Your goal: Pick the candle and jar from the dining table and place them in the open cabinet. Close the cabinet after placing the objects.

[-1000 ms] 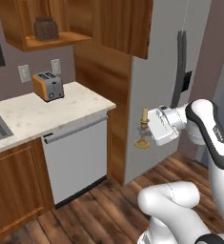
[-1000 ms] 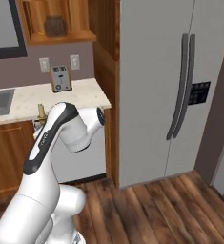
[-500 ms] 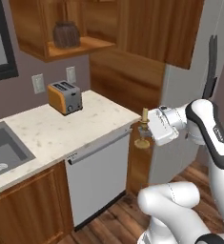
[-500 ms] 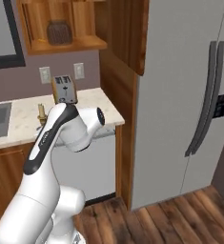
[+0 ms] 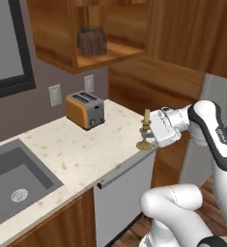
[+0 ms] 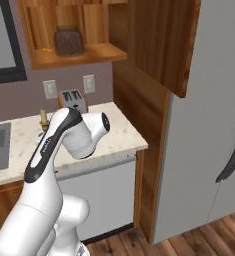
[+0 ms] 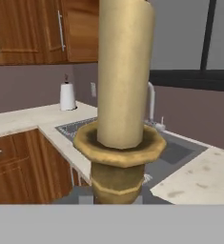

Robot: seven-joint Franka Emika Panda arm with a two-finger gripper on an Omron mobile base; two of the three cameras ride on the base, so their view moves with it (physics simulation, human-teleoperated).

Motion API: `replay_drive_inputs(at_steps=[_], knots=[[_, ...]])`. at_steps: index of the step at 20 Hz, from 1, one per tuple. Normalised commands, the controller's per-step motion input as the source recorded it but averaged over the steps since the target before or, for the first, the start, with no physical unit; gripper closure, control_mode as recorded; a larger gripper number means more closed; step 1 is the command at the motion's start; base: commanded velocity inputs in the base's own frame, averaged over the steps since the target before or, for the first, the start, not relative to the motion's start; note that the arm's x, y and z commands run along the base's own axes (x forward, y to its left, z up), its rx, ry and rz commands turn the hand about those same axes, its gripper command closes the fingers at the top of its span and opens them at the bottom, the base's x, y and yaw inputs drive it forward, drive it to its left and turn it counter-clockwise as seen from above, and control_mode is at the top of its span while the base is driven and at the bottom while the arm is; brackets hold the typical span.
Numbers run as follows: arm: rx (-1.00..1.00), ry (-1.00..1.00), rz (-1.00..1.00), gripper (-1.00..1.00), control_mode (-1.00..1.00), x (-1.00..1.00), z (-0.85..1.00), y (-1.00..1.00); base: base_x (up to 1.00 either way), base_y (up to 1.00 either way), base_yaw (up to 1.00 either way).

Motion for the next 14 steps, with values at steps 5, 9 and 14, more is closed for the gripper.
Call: replay_drive_inputs(at_steps=[5,9,14], knots=[[0.0,0.0,0.0,1.0,1.0,0.0,0.0,0.0,0.44,0.36,-0.05],[0.0,0.0,0.0,1.0,1.0,0.0,0.0,0.0,0.46,0.24,-0.01],[0.0,0.0,0.0,1.0,1.0,0.0,0.0,0.0,0.42,0.15,0.0]])
